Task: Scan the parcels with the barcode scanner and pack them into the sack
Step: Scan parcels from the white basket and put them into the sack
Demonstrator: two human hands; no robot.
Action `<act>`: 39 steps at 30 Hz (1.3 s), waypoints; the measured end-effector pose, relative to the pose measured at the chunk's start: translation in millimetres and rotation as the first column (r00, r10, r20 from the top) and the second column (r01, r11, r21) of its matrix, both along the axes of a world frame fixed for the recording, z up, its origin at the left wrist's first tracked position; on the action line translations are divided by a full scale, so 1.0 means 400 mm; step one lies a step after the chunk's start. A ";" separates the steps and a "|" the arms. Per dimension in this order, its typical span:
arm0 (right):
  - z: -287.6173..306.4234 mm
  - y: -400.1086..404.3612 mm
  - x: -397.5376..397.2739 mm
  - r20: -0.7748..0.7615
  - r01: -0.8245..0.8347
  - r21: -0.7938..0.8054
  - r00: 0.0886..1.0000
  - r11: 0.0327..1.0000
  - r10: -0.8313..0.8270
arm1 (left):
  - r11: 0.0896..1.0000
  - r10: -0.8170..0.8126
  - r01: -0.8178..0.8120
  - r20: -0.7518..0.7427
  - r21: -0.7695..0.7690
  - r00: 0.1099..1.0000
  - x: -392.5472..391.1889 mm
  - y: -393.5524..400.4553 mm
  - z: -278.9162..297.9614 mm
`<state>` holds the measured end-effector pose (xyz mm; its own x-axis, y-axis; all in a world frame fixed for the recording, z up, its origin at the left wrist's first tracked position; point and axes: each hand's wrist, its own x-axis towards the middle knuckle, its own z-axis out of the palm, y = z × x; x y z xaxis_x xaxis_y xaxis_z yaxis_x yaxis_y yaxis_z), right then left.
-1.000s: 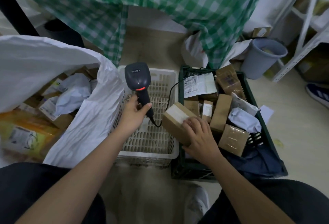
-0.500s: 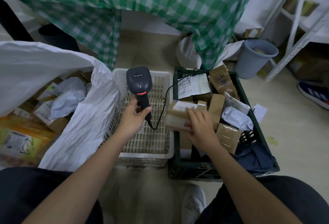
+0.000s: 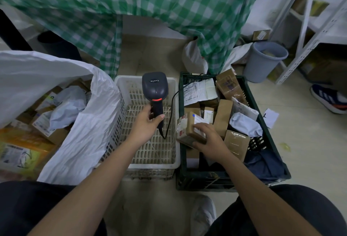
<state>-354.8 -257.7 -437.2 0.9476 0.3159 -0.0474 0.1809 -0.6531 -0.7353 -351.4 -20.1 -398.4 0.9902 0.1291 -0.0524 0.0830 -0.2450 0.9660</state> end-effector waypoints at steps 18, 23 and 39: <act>0.224 0.133 0.132 -0.181 0.146 0.651 0.983 0.745 -0.035 | 0.965 -0.227 0.228 -0.017 0.127 0.974 0.085 -0.084 0.136; 0.239 0.141 0.156 -0.163 0.148 0.681 0.985 0.717 -0.048 | 0.972 -0.229 0.227 0.022 0.058 0.973 0.094 -0.086 0.143; 0.259 -0.080 0.207 0.213 0.040 -0.061 0.977 0.997 -0.026 | 0.961 -0.061 0.204 -0.576 0.186 0.815 0.042 -0.202 -0.009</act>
<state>-272.0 -289.8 -333.7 0.9481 0.2875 0.1360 0.3057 -0.7062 -0.6386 -334.6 -100.9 -402.0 0.8053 0.0775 -0.5878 0.5413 -0.5005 0.6757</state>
